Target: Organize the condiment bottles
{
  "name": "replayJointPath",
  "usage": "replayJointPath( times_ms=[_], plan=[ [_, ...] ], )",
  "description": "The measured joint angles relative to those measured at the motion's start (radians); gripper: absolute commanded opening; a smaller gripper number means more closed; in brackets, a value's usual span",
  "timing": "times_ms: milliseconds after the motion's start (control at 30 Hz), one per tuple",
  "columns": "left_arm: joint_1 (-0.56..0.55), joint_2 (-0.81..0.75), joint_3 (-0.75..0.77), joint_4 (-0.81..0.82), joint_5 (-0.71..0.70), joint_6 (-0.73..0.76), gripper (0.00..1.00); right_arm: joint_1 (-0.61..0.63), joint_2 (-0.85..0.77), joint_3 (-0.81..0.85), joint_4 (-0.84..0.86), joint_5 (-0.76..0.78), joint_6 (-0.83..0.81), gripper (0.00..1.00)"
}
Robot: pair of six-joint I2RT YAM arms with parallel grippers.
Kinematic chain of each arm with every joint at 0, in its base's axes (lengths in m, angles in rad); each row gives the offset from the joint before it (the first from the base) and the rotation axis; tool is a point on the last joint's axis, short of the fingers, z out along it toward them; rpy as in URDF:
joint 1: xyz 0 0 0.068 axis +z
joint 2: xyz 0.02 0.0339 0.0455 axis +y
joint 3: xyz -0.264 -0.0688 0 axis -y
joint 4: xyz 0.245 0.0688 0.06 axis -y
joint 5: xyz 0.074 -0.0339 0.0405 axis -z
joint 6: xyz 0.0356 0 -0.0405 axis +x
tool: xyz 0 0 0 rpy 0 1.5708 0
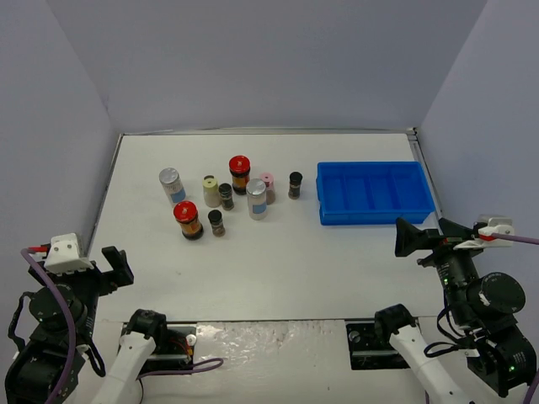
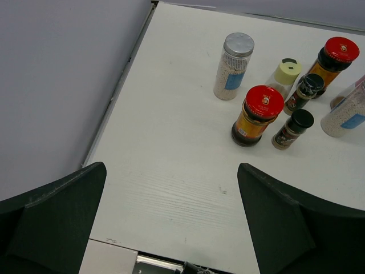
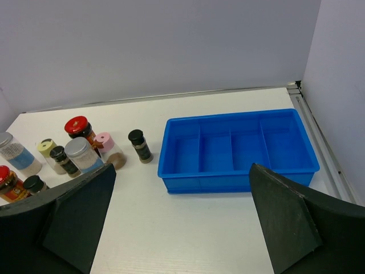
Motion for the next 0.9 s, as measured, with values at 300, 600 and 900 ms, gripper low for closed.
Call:
replayJointPath(
  times_ms=[300,600,900],
  plan=[
    [0.0,0.008,0.0,0.0,0.001,0.0,0.97,0.001,0.013,0.0,-0.002,0.008,0.023,1.0],
    [0.0,0.037,-0.017,0.011,-0.017,0.0,0.97,0.001,0.263,0.041,0.0,-0.078,0.03,1.0],
    [0.0,0.156,-0.062,0.068,-0.046,-0.051,0.97,0.02,0.662,0.128,0.104,-0.168,0.035,1.0]
  ],
)
